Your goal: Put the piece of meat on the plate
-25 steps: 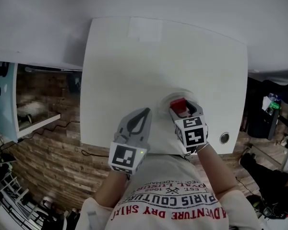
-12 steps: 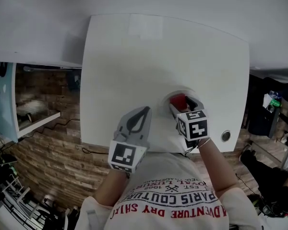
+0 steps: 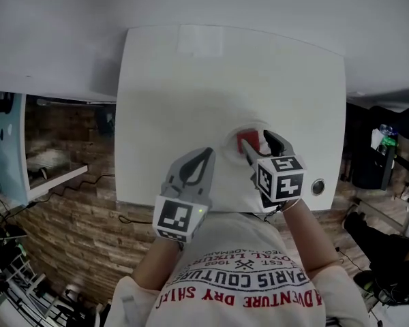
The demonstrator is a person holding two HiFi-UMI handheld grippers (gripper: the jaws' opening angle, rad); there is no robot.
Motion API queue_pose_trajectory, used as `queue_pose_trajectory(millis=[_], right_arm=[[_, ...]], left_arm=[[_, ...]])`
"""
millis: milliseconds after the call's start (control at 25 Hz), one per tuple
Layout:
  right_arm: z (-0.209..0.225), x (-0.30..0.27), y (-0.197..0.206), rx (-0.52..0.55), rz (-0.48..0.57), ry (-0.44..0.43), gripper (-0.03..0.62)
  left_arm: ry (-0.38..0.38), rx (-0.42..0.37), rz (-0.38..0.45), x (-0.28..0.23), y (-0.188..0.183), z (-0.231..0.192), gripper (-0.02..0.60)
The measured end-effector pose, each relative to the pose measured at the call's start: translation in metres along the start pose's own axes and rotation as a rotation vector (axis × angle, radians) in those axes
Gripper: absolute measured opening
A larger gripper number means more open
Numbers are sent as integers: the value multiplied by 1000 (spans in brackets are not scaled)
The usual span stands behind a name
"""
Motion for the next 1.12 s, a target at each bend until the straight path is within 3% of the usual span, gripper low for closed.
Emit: queue_pose_trajectory(millis=[120,240,720,1120], right_arm=[[6,37,-12,-65,143,53,108],[6,70,-16,-109,265,90,34],[-32,172,4,18,550,107,12],[-65,249,38,112,731,130,12]], left_arm=[[9,-27,22,6,-9,10,6],[14,-43,43,12,-14,19,6],[2,-160,240,73,-70,76,6],[21,-226,368,132,-87,131,6]])
Point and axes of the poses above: the fingertips, and each gripper's own axes: x backward along the fingers, z to its right, y out of its underside, the point moved 6 cm from there along x, backward along the fingers, and after that the axes turned 8 degrees about -z, right-handed, at the moved point
